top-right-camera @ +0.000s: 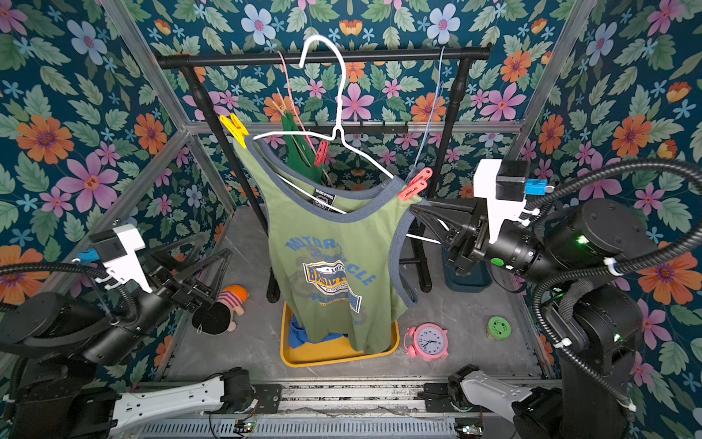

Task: Remove the clothespins securing tank tops to the hanger
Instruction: Pick up the hanger from the clothesline.

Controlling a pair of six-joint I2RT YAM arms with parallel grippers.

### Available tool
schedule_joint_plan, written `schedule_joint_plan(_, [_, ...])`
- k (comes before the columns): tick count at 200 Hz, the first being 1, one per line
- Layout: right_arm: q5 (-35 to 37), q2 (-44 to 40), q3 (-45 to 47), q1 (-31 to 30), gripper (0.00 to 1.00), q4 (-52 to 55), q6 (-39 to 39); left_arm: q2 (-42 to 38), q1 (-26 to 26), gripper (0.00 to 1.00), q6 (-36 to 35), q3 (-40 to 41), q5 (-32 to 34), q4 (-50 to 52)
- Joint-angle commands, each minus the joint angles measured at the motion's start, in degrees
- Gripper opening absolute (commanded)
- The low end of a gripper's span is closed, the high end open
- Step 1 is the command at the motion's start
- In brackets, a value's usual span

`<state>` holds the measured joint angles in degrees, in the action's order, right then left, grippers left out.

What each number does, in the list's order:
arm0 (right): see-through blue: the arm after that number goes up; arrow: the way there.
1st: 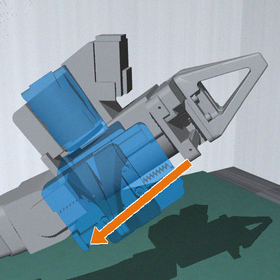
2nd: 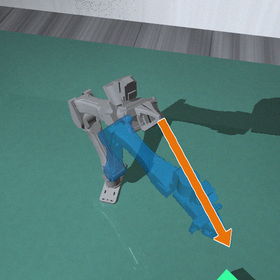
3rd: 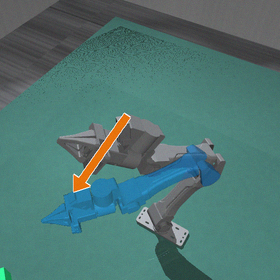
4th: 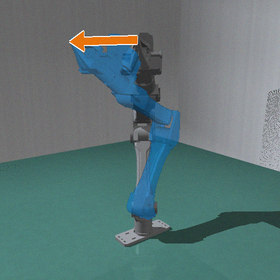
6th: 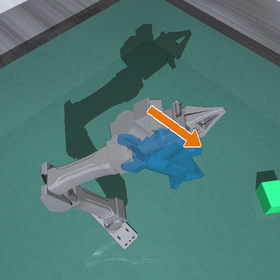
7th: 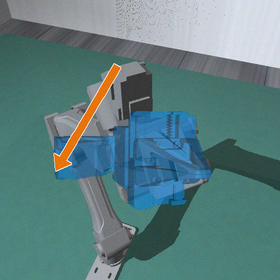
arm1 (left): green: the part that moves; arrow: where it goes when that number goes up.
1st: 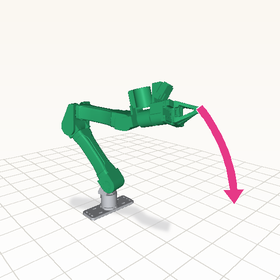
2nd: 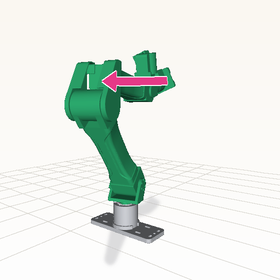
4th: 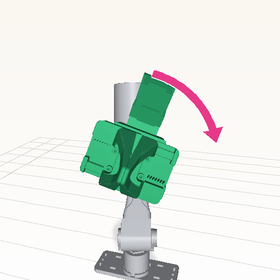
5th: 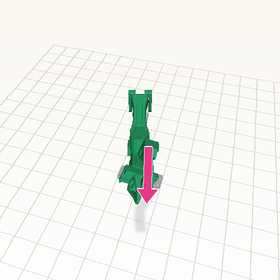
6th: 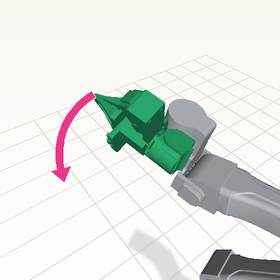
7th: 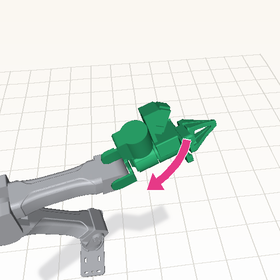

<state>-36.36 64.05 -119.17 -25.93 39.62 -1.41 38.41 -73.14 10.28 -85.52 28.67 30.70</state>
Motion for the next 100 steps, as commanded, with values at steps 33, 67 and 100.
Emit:
schedule_joint_plan(33, [0.28,-0.59,3.92,0.06,0.0,5.0,-3.31,-0.08,0.01,0.99,-1.47,-3.78,-6.92,-0.49])
schedule_joint_plan(67, [-1.4,-1.58,7.87,-0.02,0.0,6.79,-3.7,2.87,0.02,0.99,-3.22,-7.97,-7.35,1.5])
schedule_joint_plan(100, [-5.51,-0.51,7.95,0.06,0.0,10.24,-4.24,12.64,0.02,0.99,-6.1,-16.65,-10.62,5.33])
